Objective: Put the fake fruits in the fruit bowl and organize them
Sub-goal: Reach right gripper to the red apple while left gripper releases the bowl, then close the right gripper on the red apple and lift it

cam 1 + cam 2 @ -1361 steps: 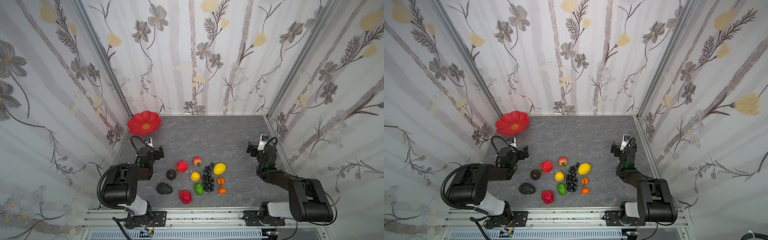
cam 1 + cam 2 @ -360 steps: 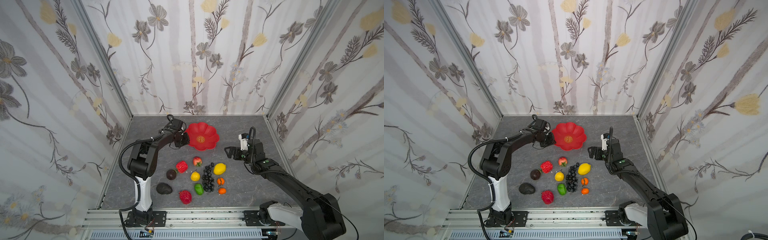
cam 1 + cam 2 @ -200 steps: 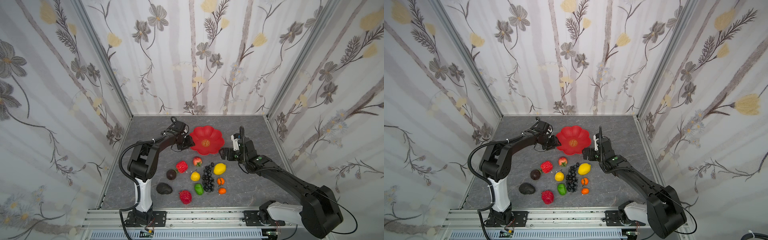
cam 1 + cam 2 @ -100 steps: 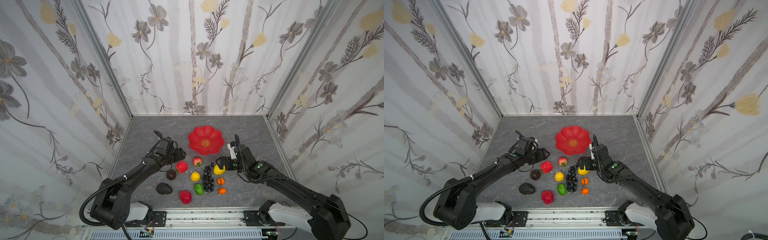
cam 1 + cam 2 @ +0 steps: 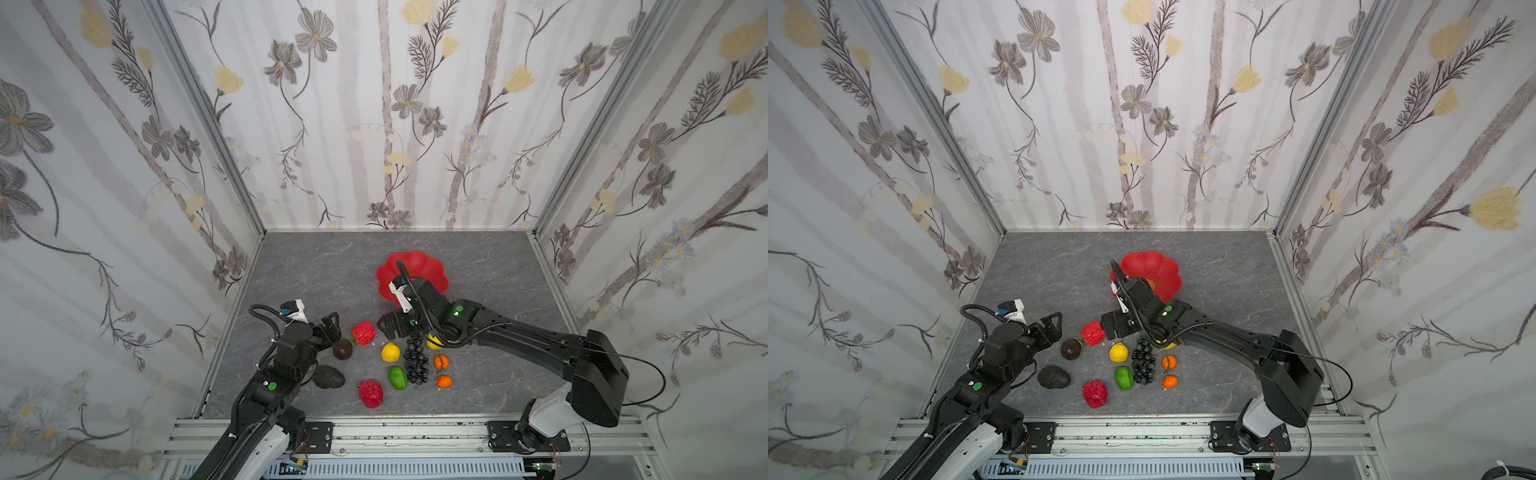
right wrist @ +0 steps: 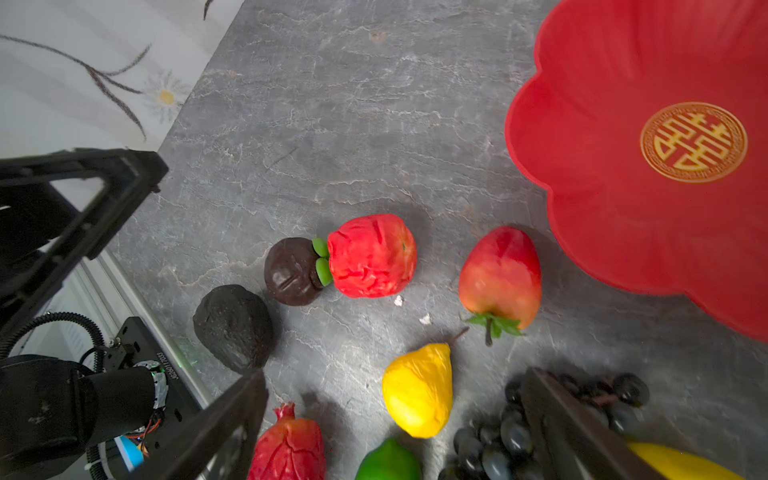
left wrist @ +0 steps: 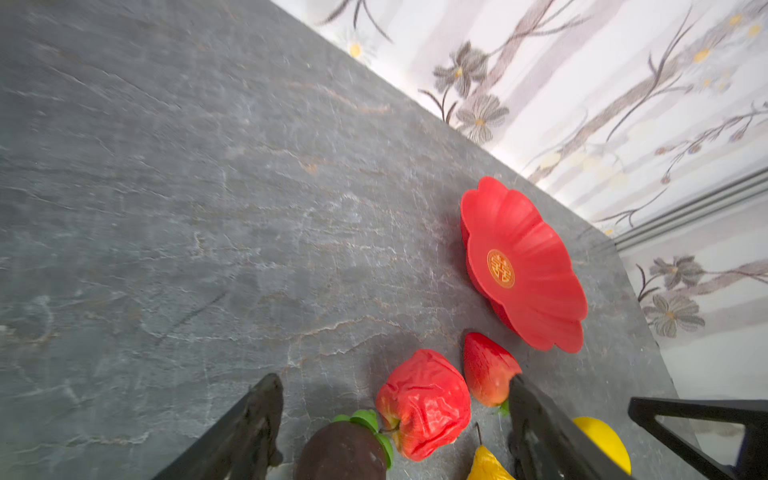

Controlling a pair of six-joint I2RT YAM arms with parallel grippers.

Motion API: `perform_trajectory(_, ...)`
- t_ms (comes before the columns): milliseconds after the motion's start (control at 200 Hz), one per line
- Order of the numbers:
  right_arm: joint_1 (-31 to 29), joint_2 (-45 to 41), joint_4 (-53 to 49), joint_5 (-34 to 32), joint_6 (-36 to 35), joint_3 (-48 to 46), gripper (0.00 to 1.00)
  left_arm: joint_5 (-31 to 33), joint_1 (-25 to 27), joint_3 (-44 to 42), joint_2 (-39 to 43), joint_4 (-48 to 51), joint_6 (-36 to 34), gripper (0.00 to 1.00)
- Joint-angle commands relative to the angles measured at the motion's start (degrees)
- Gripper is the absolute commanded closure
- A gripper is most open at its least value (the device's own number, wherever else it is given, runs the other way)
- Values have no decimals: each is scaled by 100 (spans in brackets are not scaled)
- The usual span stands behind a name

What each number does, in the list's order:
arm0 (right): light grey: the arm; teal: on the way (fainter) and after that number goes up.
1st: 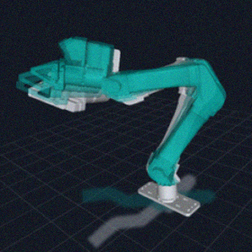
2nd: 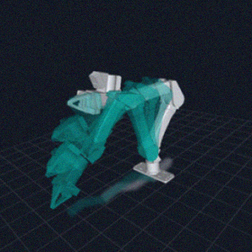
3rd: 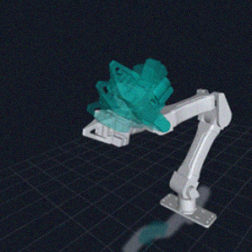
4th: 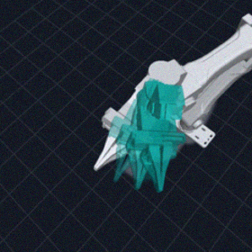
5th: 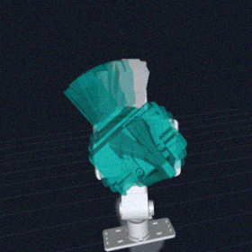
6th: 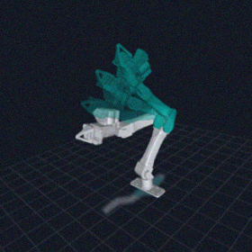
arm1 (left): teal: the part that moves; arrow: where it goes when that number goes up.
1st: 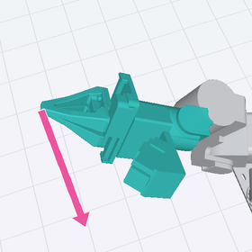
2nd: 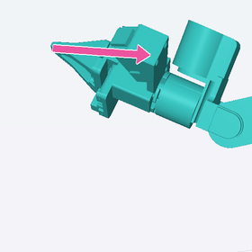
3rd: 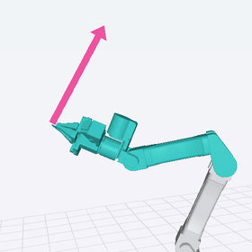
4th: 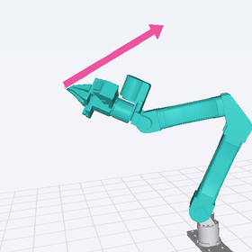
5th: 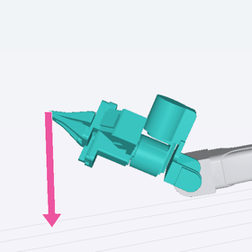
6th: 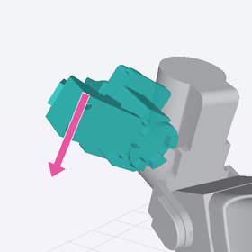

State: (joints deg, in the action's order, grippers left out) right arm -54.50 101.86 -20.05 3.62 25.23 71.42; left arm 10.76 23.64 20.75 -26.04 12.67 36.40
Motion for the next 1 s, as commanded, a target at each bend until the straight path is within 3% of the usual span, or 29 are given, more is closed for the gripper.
perform_trajectory(0, -34, 529, -656, 243, -467, 656, 5, 803, -4, -150, 612, 282, -84, 12)
perform_trajectory(275, -165, 1590, -1155, 205, -109, 1910, 8, 1138, -11, -448, 1593, 615, -254, 10)
perform_trajectory(570, -295, 2368, -1516, -88, 457, 2691, 10, 1206, -15, -563, 1637, 443, -393, 10)
perform_trajectory(994, -377, 3159, -1998, -307, 667, 3445, 15, 1261, -9, -573, 1690, 523, -405, 9)
